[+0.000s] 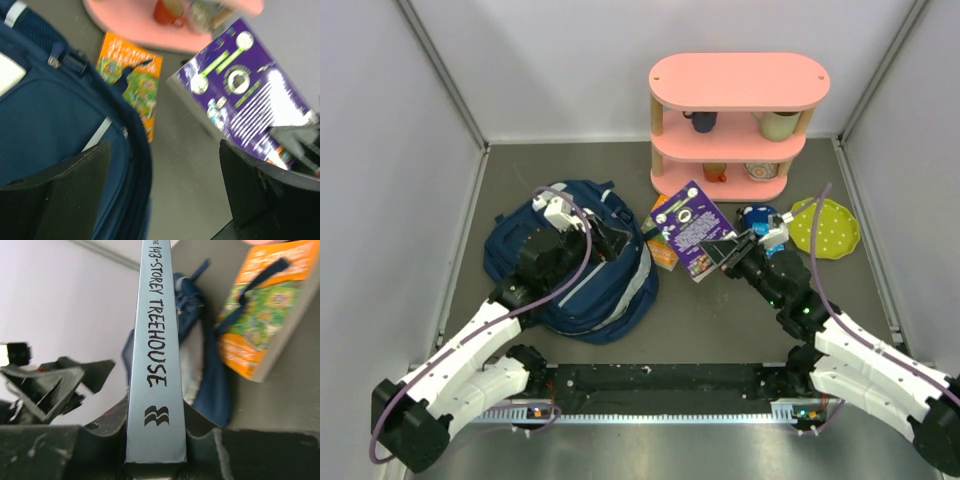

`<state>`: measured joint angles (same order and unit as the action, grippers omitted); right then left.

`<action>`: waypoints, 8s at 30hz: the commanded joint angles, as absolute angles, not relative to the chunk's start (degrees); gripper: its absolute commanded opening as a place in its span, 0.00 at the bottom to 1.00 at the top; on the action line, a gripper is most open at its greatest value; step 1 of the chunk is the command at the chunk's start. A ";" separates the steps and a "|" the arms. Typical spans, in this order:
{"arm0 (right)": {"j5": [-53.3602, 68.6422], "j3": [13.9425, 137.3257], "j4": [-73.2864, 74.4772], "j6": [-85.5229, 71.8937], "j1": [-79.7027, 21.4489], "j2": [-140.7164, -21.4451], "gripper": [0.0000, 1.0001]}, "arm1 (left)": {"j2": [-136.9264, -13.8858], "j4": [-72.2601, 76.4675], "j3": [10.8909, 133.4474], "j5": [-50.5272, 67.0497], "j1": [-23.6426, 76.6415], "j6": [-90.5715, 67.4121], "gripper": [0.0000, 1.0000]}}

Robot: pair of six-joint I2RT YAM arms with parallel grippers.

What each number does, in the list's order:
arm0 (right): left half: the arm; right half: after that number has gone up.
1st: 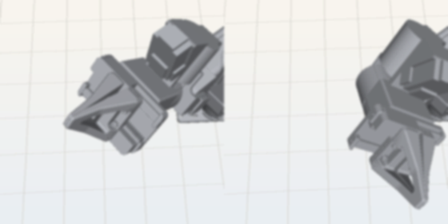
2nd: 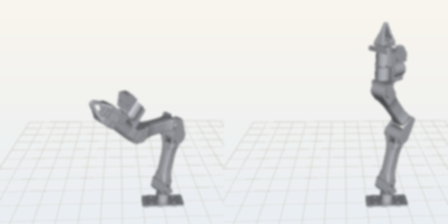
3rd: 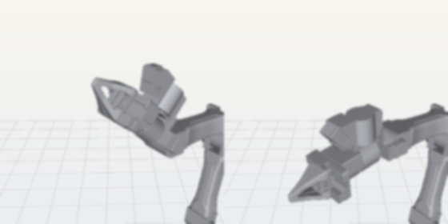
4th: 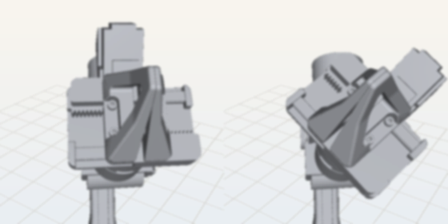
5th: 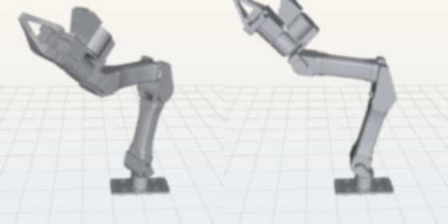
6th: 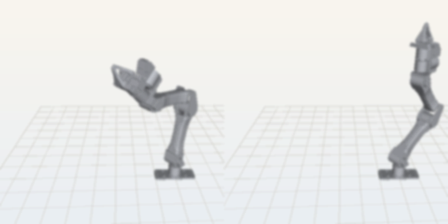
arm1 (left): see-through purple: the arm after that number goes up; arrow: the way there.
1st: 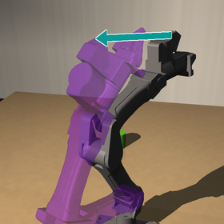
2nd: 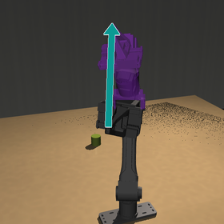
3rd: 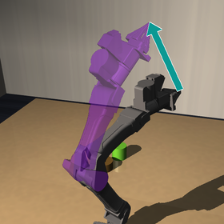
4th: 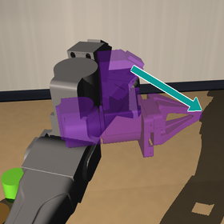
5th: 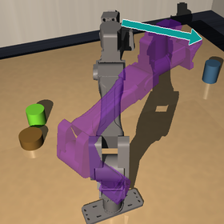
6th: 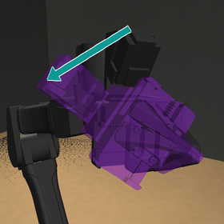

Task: Pack the student bag
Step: Pick up the book from the center of the board, then place the book in the student bag.

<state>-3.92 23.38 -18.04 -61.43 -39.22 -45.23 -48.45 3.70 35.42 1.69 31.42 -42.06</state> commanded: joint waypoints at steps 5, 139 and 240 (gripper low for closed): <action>-14.76 25.40 -1.76 -57.30 -38.23 -35.60 0.00 | -54.66 -13.88 40.34 10.72 35.76 -23.65 0.96; 10.73 60.92 -23.39 -68.47 -53.61 -109.61 0.56 | -53.09 -30.59 66.88 -21.09 40.17 -21.01 0.00; 17.05 44.92 -35.07 -54.05 -50.80 -94.14 0.52 | -55.37 -33.31 59.68 -16.96 36.74 -23.55 0.00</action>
<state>20.80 47.53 -40.36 -59.40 -50.83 -100.68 -56.75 -35.57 60.38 -13.19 37.43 -23.68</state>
